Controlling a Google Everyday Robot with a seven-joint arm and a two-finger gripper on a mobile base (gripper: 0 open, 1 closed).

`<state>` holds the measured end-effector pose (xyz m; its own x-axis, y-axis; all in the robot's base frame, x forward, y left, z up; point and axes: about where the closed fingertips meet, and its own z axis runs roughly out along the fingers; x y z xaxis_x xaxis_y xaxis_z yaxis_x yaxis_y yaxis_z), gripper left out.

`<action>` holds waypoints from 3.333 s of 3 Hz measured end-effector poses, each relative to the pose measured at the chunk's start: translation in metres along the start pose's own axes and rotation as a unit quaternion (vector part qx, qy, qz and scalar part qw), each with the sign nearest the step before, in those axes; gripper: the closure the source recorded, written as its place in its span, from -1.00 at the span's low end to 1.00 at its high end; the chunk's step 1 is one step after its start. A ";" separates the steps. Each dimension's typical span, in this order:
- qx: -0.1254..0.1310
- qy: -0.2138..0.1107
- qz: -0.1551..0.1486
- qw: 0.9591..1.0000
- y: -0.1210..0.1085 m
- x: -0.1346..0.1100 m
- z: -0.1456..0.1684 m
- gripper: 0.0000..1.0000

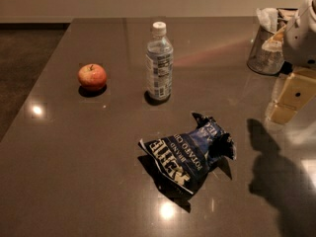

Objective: Pick blue chip bag

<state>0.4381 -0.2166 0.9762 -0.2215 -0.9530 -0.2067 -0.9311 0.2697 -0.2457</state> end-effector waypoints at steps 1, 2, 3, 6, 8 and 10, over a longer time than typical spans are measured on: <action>0.000 0.000 0.000 1.000 0.000 0.000 0.000 -1.00; 0.000 -0.005 -0.008 1.000 0.008 -0.004 0.004 -1.00; -0.011 -0.022 -0.024 0.999 0.032 -0.007 0.015 -1.00; -0.089 -0.073 -0.013 0.993 0.104 -0.042 0.076 -1.00; -0.110 -0.094 -0.008 0.990 0.112 -0.074 0.105 -0.68; -0.118 -0.096 0.008 0.988 0.105 -0.087 0.107 0.25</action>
Offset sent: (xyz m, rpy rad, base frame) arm -0.0170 0.0181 -0.0221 0.0136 0.0084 0.0536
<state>0.3906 -0.0911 0.8673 -0.1985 -0.8988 -0.3910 -0.9746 0.2232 -0.0182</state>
